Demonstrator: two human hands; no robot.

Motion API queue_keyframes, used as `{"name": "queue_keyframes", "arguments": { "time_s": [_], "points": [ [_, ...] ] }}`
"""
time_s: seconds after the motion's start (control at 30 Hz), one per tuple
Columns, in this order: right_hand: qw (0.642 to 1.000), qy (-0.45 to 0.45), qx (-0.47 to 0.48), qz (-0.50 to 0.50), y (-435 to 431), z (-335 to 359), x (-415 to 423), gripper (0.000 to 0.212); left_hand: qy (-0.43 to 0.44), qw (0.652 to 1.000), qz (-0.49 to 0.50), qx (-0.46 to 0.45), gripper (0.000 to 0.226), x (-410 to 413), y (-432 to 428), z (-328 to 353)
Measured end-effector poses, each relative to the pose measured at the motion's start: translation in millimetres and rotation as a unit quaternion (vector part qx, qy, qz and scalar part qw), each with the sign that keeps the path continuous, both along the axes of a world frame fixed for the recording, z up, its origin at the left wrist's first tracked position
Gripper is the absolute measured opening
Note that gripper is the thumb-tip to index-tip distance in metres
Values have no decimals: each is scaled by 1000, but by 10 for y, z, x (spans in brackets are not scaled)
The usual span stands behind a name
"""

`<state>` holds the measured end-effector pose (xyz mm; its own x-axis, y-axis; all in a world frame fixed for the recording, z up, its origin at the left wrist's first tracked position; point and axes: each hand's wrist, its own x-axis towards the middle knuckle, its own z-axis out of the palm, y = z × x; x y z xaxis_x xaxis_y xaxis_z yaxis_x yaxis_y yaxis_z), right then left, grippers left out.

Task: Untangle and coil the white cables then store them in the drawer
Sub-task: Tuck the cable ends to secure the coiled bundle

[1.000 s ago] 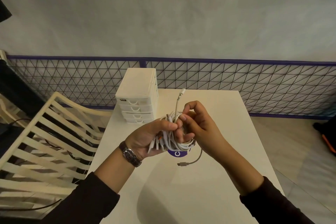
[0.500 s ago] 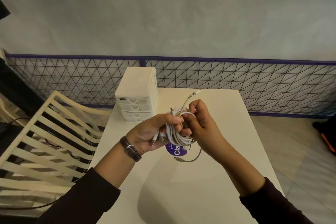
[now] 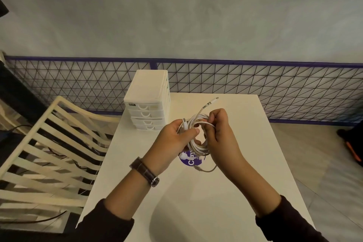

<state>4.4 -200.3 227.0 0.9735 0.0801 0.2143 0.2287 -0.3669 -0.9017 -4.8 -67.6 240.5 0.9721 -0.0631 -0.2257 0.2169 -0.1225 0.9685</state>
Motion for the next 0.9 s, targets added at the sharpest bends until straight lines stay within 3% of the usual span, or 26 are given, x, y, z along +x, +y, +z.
{"name": "queue_keyframes", "arguments": {
  "time_s": [0.13, 0.37, 0.6, 0.9],
  "points": [
    [1000, 0, -26, 17, -16, -40, 17, 27, 63, 997, -31, -36, 23, 2, 67, 26],
    [995, 22, -36, 96, -76, -1, 66, 19, 99, 991, -38, -77, 11, 0, 123, 11],
    [999, 22, -7, 46, 28, -79, -1, 18, 115, 985, -42, -125, 27, -42, 63, -25],
    [995, -15, -99, -5, 32, -90, -52, 9, 176, 964, -70, -186, 31, -46, 62, 15]
  ]
}}
